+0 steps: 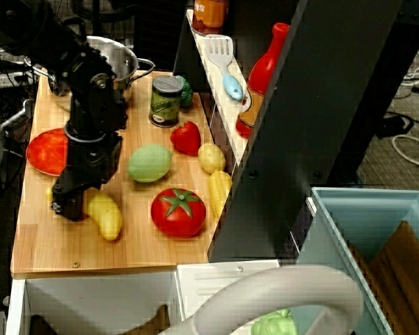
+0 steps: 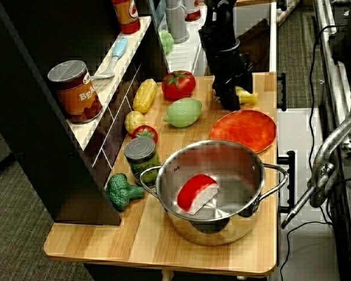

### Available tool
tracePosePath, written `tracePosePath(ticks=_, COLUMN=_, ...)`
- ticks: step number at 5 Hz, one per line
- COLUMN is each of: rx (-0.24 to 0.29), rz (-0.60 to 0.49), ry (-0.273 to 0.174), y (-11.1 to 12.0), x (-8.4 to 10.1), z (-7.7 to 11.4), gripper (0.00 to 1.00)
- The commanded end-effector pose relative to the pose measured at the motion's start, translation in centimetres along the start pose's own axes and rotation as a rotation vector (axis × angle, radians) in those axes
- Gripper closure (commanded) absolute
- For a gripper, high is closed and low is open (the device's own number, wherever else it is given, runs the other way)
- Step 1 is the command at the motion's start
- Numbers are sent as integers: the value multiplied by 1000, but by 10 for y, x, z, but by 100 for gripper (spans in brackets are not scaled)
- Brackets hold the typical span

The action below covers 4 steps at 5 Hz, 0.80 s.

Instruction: Put banana on plate

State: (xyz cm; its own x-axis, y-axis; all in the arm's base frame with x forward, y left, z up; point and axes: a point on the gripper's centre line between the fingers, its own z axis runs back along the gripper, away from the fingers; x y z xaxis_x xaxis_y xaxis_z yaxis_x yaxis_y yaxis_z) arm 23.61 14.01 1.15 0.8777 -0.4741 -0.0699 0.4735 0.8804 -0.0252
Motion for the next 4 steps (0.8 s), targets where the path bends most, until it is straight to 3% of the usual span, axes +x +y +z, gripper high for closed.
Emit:
tracePosePath(ticks=1, rx=31, rz=-188, ry=-44, y=23, x=-22, z=36, gripper=100)
tracePosePath(ticks=2, rx=58, rz=-218, ry=-69, y=37, x=-41, z=50, gripper=100)
tracePosePath(ticks=4, rx=0, rz=-254, ry=-67, y=49, x=-56, z=62, gripper=100)
